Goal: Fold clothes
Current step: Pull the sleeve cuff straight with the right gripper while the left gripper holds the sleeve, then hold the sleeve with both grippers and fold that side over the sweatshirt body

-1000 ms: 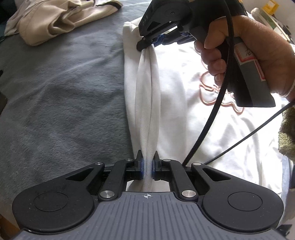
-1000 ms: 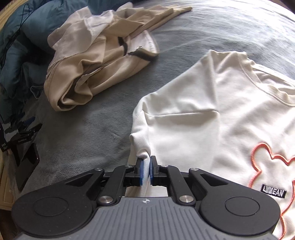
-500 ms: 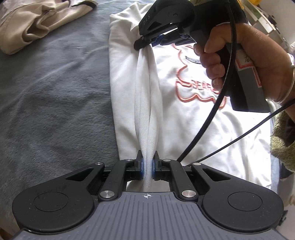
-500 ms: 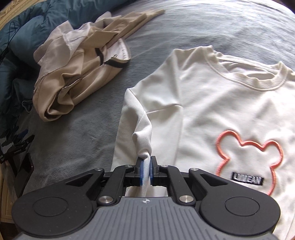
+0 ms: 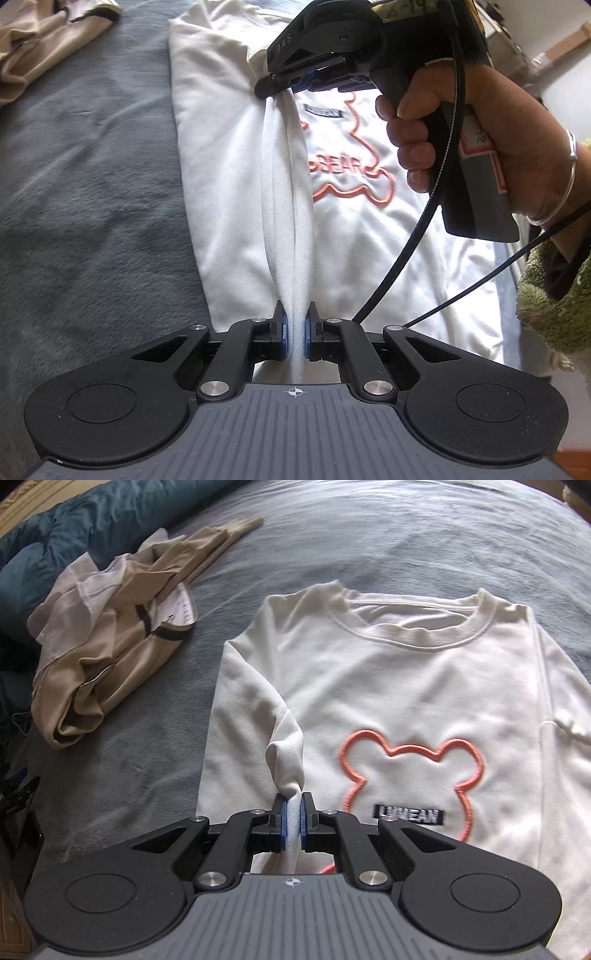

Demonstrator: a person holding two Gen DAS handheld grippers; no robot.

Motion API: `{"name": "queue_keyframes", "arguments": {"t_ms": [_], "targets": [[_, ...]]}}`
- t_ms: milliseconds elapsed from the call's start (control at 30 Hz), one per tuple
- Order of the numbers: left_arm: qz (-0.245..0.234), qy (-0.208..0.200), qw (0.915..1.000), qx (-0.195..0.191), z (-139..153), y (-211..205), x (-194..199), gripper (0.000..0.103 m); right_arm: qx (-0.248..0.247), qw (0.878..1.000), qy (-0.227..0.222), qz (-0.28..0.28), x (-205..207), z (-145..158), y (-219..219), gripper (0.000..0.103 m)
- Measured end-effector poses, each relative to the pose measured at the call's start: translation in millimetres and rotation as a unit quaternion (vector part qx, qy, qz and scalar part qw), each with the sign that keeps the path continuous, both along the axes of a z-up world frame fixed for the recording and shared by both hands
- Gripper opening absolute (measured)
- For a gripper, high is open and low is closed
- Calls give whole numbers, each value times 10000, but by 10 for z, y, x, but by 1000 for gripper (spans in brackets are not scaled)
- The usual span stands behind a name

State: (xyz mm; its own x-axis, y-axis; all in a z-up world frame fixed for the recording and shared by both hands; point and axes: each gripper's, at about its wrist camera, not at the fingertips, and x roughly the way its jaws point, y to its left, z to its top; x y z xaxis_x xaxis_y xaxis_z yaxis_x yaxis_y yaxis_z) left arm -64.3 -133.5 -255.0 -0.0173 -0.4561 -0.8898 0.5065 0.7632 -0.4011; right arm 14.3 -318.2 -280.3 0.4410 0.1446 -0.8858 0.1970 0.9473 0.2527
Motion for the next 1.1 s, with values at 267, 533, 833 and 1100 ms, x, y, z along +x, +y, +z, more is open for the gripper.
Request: {"name": "queue_keyframes", "arguments": {"t_ms": [267,533,833,1100], "targets": [[-490,157,9985,-167,-78,-165,99,6,-214,9996,-57,-195,-143,9,-186,7],[-731,204,9968,-230,-86,-430,151,6,-259,9990,-219,-283,-247,57,-452,7],[-621,168,9977,-233,-46,-828,110,6,-309,9986,-371,-229,-376,186,-839,7],[-688,84,9971,-324,-37,-1224,74,6,-352,9978,-498,-278,-482,254,-1211,7]]}}
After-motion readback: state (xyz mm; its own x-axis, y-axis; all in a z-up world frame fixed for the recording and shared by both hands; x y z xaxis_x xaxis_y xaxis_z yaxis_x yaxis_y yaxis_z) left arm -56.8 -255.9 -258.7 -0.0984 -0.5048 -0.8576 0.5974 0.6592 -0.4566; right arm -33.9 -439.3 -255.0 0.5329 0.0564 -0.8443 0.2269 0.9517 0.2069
